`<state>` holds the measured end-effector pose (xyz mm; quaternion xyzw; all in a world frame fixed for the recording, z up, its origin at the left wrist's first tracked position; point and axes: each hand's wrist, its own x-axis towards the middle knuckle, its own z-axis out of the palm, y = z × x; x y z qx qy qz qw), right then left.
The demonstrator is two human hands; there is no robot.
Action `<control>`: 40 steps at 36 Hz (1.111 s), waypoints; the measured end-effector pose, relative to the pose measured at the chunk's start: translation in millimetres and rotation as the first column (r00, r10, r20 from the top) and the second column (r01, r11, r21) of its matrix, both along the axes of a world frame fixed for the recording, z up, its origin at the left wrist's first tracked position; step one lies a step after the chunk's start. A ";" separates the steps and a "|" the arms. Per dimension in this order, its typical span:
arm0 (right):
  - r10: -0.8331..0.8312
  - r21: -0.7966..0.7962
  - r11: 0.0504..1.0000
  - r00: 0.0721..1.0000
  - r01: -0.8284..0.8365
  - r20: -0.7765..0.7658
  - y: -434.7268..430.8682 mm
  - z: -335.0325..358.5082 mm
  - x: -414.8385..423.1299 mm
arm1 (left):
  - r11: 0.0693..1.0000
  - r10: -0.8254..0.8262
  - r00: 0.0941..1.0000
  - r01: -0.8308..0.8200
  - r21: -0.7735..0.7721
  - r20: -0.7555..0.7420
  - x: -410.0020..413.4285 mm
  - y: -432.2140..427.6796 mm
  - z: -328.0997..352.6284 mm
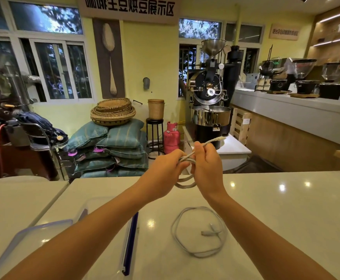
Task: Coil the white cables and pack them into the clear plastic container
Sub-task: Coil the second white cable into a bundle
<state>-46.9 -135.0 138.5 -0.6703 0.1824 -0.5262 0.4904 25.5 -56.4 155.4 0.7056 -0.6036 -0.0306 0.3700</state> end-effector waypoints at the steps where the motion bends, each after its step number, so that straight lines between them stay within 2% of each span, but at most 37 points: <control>1: 0.017 0.020 1.000 1.000 -0.017 0.001 0.1 -0.2 0.0 | 1.000 0.029 0.999 -0.029 -0.007 0.046 0.3 -0.8 -1.7; 5: 0.033 0.087 0.996 0.999 -0.031 -0.015 -1.0 0.0 -1.0 | 0.995 0.101 0.979 -0.098 -0.024 0.175 2.3 -1.6 -8.0; 8: 0.049 0.166 0.985 0.998 -0.042 -0.038 -1.4 -0.1 -0.5 | 0.988 0.138 0.949 -0.153 0.032 0.283 6.3 -1.5 -11.6; 11: 0.072 0.263 0.963 0.996 -0.057 -0.045 -4.0 -0.2 -0.6 | 0.984 0.110 0.934 -0.151 0.097 0.341 9.5 0.3 -13.9; 13: 0.102 0.257 0.963 0.991 -0.078 -0.081 -4.6 -0.2 -1.2 | 0.983 0.085 0.931 -0.136 0.123 0.355 11.9 2.0 -14.5; 17: 0.149 0.140 0.983 0.964 -0.120 -0.221 -4.1 -1.8 -0.7 | 0.981 0.058 0.946 -0.114 0.159 0.319 17.4 2.6 -15.3; 20: 0.185 0.145 0.978 0.939 -0.148 -0.289 -3.2 -0.4 -0.1 | 0.983 0.063 0.961 -0.107 0.150 0.268 22.4 2.2 -13.3; 25: 0.388 0.301 0.900 0.895 -0.316 -0.219 -1.1 4.0 -3.6 | 0.979 0.105 0.967 -0.141 0.145 0.230 32.4 1.5 -12.5; 28: 0.476 0.315 0.861 0.852 -0.399 -0.220 -0.8 2.5 -5.1 | 0.974 0.129 0.969 -0.164 0.154 0.211 37.3 1.6 -14.8; 33: 0.454 0.260 0.878 0.872 -0.402 -0.182 1.2 -3.8 -3.6 | 0.977 0.147 0.988 -0.152 0.152 0.040 36.8 1.5 -14.2; 40: 0.447 0.313 0.858 0.892 -0.407 -0.067 2.9 -8.3 -0.6 | 0.970 0.157 0.987 -0.161 0.181 0.036 31.7 3.0 -13.5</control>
